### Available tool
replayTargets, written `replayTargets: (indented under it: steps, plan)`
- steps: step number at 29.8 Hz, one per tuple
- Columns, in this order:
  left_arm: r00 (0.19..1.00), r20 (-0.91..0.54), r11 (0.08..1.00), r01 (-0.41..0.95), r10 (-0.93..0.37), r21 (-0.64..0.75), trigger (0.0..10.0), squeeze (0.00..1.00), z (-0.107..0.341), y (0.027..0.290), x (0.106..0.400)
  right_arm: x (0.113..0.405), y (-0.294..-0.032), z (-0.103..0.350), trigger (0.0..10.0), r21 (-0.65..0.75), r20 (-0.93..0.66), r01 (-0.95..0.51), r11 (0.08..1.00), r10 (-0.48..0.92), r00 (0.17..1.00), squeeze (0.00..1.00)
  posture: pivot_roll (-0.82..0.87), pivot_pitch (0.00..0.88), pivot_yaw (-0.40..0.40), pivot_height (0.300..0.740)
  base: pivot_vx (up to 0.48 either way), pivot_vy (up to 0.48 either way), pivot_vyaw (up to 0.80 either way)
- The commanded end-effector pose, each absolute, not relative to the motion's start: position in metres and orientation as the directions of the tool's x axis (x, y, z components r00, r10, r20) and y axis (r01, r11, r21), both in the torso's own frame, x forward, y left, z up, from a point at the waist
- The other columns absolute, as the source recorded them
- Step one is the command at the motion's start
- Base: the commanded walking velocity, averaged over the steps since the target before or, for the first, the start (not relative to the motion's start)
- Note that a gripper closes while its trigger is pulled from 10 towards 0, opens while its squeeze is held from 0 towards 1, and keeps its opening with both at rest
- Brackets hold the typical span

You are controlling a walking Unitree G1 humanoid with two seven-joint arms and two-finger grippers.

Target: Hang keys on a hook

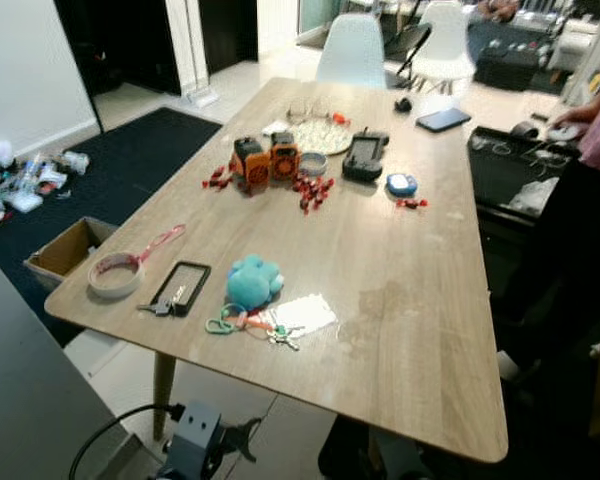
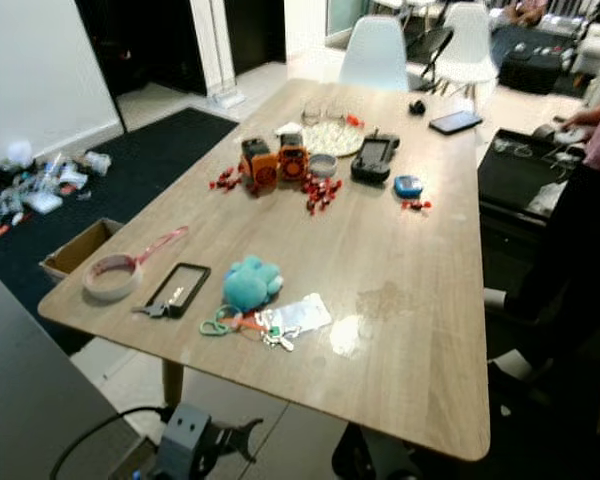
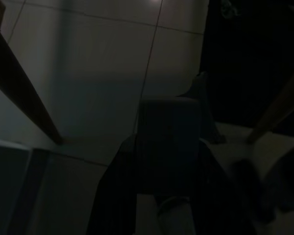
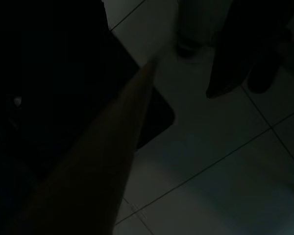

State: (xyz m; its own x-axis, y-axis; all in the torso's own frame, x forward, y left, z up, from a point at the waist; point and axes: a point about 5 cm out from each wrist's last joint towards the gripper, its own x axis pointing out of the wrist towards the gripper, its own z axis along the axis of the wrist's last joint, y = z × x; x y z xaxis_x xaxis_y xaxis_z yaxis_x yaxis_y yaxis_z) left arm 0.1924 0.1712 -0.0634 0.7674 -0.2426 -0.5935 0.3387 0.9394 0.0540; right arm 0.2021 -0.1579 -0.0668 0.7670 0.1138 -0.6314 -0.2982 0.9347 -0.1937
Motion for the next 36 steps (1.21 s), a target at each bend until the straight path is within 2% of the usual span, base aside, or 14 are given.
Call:
replayTargets:
  steps: [1, 16, 19, 21, 25, 26, 27, 29, 30, 33, 36]
  plan:
    - [0.754, -0.616, 0.944, 0.326, -0.226, 0.053, 10.0, 0.00, -0.067, 0.175, 0.187, 0.196, -0.163, -0.070, 10.0, -0.197, -0.650, -0.292, 0.936, 0.098, 0.753, 0.00, 0.04, 0.061, 0.012, 0.740, 0.000, 0.000, 0.00]
    - [0.735, -0.639, 0.934, 0.350, -0.228, 0.069, 10.0, 0.00, -0.069, 0.180, 0.183, 0.196, -0.163, -0.070, 10.0, -0.199, -0.651, -0.295, 0.935, 0.099, 0.753, 0.00, 0.04, 0.061, 0.010, 0.740, 0.000, 0.000, 0.00]
    - [0.742, -0.640, 0.934, 0.341, -0.198, 0.106, 10.0, 0.00, -0.069, 0.184, 0.183, 0.196, -0.165, -0.070, 10.0, -0.203, -0.652, -0.294, 0.934, 0.095, 0.752, 0.00, 0.03, 0.062, 0.009, 0.740, 0.000, 0.000, 0.00]
    - [0.743, -0.661, 0.942, 0.288, -0.104, 0.176, 10.0, 0.00, -0.069, 0.200, 0.182, 0.195, -0.168, -0.071, 10.0, -0.207, -0.654, -0.291, 0.934, 0.089, 0.751, 0.00, 0.03, 0.062, 0.010, 0.740, 0.000, 0.000, 0.00]
    - [0.754, -0.655, 0.948, 0.245, -0.054, 0.204, 10.0, 0.00, -0.067, 0.216, 0.181, 0.194, -0.169, -0.071, 10.0, -0.209, -0.655, -0.289, 0.934, 0.086, 0.751, 0.00, 0.03, 0.062, 0.010, 0.740, 0.000, 0.000, 0.00]
    - [0.764, -0.644, 0.951, 0.222, -0.034, 0.214, 10.0, 0.00, -0.063, 0.233, 0.178, 0.193, -0.170, -0.071, 10.0, -0.211, -0.655, -0.287, 0.934, 0.083, 0.751, 0.00, 0.02, 0.063, 0.010, 0.740, 0.000, 0.000, 0.00]
    - [0.764, -0.644, 0.951, 0.222, -0.034, 0.214, 10.0, 0.00, -0.063, 0.233, 0.178, 0.193, -0.170, -0.071, 10.0, -0.211, -0.655, -0.287, 0.934, 0.083, 0.751, 0.00, 0.02, 0.063, 0.010, 0.740, 0.000, 0.000, 0.00]
    - [0.773, -0.634, 0.950, 0.192, 0.008, 0.246, 10.0, 0.00, -0.056, 0.257, 0.173, 0.193, -0.172, -0.071, 10.0, -0.213, -0.655, -0.286, 0.934, 0.080, 0.751, 0.00, 0.03, 0.064, 0.010, 0.740, 0.000, 0.000, 0.00]
    - [0.773, -0.634, 0.950, 0.192, 0.008, 0.246, 10.0, 0.00, -0.056, 0.257, 0.173, 0.193, -0.172, -0.071, 10.0, -0.213, -0.655, -0.286, 0.934, 0.080, 0.751, 0.00, 0.03, 0.064, 0.010, 0.740, 0.000, 0.000, 0.00]
    - [0.795, -0.606, 0.949, 0.183, 0.011, 0.258, 10.0, 0.00, -0.047, 0.279, 0.169, 0.192, -0.172, -0.071, 10.0, -0.214, -0.656, -0.285, 0.934, 0.079, 0.750, 0.00, 0.03, 0.066, 0.010, 0.740, 0.000, 0.000, 0.00]
    - [0.804, -0.594, 0.930, 0.235, -0.024, 0.282, 10.0, 0.00, -0.040, 0.289, 0.165, 0.192, -0.172, -0.071, 10.0, -0.214, -0.656, -0.285, 0.934, 0.079, 0.750, 0.00, 0.03, 0.066, 0.010, 0.740, 0.000, 0.000, 0.00]
